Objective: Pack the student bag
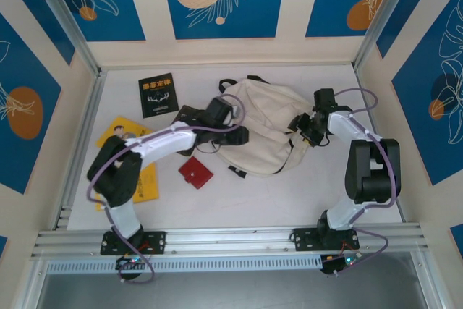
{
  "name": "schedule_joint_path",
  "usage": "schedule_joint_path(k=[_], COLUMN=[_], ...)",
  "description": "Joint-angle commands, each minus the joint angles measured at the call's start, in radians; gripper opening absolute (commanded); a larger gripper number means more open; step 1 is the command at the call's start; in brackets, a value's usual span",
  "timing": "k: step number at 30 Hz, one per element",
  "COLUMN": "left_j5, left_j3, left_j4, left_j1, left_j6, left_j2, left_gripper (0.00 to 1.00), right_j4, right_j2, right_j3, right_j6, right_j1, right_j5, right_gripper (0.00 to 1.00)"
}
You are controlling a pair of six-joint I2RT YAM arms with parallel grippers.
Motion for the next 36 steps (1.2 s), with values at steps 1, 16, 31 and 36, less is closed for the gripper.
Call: schedule_joint_path(k=[1, 16, 31, 36], left_j5=[-0.009, -0.175, -0.117, -0.127], left_j3=[0.115, 0.028, -0.084, 0.039], left_j4=[0.006, -0.144, -0.120, -0.155], left_j1=[-0.056, -0.016, 0.047, -0.032], left_j6=[-0.040, -0.092, 0.003, 0.010], left_j2=[0.112, 0.221, -0.011, 0.015], left_gripper=[0.38, 0.33, 0.43, 0.46], right_j4=[0.028, 0.097, 0.144, 0.158], right_j2=[0.067, 0.162, 0.025, -0.092], right_j3=[0.005, 0.008, -0.044, -0.112], right_j6=[-0.013, 0.049, 0.156, 0.178], right_j1=[-0.022, 0.098, 0.243, 0.190], right_j5=[-0.039, -0.194, -0.146, -0.147], right_gripper=[0.59, 0.59, 0.58, 0.61])
